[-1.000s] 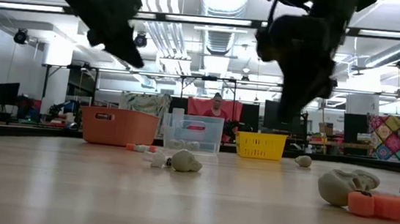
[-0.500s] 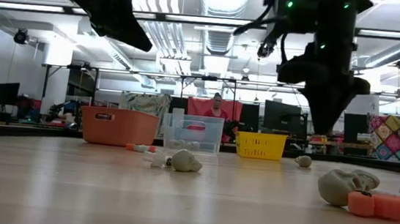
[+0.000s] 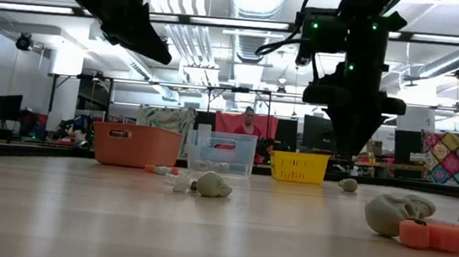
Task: Sort Halloween decoration
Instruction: Put the gray skull toy into the transparent bin, then put the orange skeleton toy into the yellow bin
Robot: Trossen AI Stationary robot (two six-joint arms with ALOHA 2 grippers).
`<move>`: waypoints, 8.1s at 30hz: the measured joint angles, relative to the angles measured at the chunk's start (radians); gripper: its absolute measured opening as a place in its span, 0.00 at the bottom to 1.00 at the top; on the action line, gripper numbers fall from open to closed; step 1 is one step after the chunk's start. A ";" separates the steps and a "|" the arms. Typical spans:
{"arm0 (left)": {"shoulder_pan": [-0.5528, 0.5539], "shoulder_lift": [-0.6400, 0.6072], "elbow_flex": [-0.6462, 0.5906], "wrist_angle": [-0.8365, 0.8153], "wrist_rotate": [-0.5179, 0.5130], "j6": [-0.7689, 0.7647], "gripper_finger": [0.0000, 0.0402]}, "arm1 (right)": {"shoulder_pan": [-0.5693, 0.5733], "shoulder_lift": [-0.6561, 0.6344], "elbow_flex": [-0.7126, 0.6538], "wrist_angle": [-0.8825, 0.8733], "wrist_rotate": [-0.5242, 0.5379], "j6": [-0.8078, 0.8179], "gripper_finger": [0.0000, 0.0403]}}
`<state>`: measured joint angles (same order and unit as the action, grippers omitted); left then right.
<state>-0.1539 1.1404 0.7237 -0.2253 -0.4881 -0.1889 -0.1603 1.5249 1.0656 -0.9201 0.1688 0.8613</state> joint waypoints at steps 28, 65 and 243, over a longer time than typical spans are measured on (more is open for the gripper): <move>0.000 0.000 -0.009 0.002 0.000 -0.039 0.18 | 0.001 0.001 -0.228 0.313 0.034 0.064 0.40; -0.184 -0.010 -0.014 0.112 -0.080 -0.112 0.18 | 0.001 -0.284 -0.235 0.493 -0.091 -0.178 0.13; -0.864 0.453 0.085 -0.540 0.396 -0.983 0.15 | 0.214 0.275 0.534 0.056 -0.099 -0.781 0.27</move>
<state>-1.0180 1.5936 0.8082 -0.7651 -0.0917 -1.1717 0.0542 1.8001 1.5997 -0.8643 0.0703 0.0799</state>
